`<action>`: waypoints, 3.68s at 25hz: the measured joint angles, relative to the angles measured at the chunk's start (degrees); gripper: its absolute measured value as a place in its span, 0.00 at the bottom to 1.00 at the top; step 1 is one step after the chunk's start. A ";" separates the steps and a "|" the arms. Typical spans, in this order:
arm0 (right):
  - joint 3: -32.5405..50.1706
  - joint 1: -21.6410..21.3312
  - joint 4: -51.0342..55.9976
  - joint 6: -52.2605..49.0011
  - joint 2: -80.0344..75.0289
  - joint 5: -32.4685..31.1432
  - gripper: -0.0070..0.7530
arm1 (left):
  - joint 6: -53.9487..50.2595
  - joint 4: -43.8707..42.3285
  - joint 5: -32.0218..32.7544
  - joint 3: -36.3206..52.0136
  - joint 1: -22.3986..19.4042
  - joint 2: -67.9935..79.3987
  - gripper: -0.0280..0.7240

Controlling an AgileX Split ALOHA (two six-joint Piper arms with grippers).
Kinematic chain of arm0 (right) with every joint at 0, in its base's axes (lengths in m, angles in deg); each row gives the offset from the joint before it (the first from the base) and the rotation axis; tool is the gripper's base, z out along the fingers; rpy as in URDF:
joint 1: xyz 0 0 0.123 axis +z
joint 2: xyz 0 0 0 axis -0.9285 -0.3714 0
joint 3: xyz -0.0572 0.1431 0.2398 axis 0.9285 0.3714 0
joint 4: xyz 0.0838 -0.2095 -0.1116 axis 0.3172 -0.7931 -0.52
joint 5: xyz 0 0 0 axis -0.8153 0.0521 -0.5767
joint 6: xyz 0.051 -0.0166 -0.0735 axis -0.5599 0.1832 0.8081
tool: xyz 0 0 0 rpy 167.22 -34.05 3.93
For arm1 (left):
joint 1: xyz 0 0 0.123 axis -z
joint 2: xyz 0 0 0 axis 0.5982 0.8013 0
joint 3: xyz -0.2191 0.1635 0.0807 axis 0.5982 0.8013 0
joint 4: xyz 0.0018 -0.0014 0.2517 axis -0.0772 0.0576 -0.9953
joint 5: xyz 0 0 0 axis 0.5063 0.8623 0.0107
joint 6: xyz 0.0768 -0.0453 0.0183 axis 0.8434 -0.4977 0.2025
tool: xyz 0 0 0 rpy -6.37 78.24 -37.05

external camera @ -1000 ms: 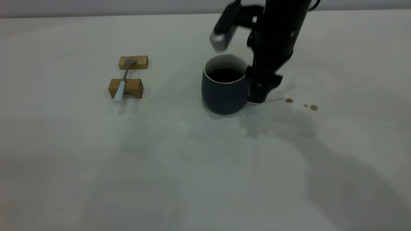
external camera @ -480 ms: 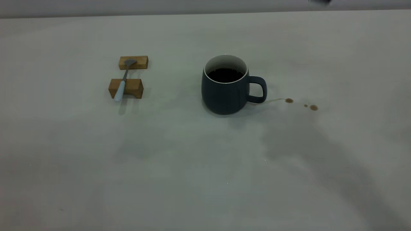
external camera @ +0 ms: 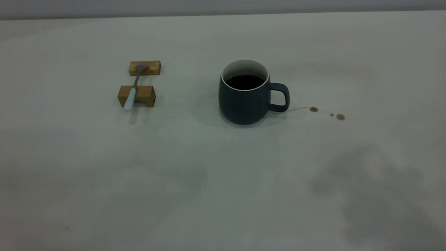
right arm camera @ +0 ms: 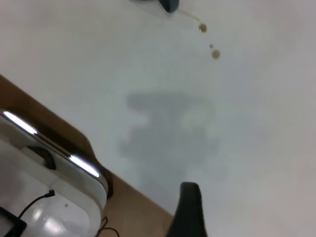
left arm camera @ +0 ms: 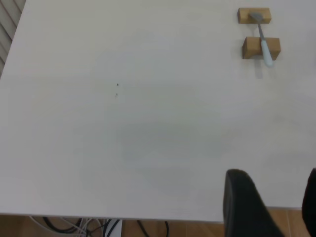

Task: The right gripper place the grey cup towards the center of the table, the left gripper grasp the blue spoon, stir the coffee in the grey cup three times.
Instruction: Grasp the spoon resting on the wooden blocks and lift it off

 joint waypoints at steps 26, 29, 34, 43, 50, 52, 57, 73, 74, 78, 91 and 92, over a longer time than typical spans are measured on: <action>37.59 -22.68 0.93 -14.63 62.62 5.63 0.91 | 0.00 0.00 0.00 0.00 0.00 0.00 0.53; 38.76 -23.62 0.96 -14.63 64.14 6.13 0.91 | 0.00 0.00 0.00 0.00 0.00 0.00 0.53; 39.37 -23.69 1.00 -14.43 64.33 6.09 0.89 | 0.00 0.00 0.00 0.00 0.00 0.00 0.53; 39.37 -23.69 1.02 -14.40 64.33 6.09 0.71 | 0.00 0.00 0.00 0.00 0.00 0.00 0.53; 39.37 -23.69 1.07 -14.40 64.33 6.09 0.50 | 0.00 0.00 0.00 0.00 0.00 0.00 0.53; 39.37 -23.69 1.07 -14.19 64.33 6.09 0.45 | 0.00 0.00 0.00 0.00 0.00 0.00 0.53; 39.37 -23.69 1.07 -14.20 64.33 6.09 0.32 | 0.00 0.00 0.00 0.00 0.00 0.00 0.53; 39.37 -23.69 1.07 -14.20 64.33 6.09 0.29 | -1.54 0.15 -10.09 -10.80 0.00 36.92 0.91; 39.37 -23.69 1.07 -14.20 64.33 6.09 0.29 | -1.57 0.55 -12.32 -11.56 0.00 40.92 0.91; 39.37 -23.69 1.07 -14.16 64.33 6.09 0.30 | -1.57 3.23 -20.28 -15.50 0.00 58.40 0.92; 39.37 -23.69 1.07 -14.16 64.33 6.09 0.32 | -1.51 4.94 -30.29 -28.56 4.56 95.27 0.92; 39.37 -23.69 1.07 -14.16 64.33 6.09 0.32 | -1.51 4.94 -30.29 -28.62 4.56 95.27 0.92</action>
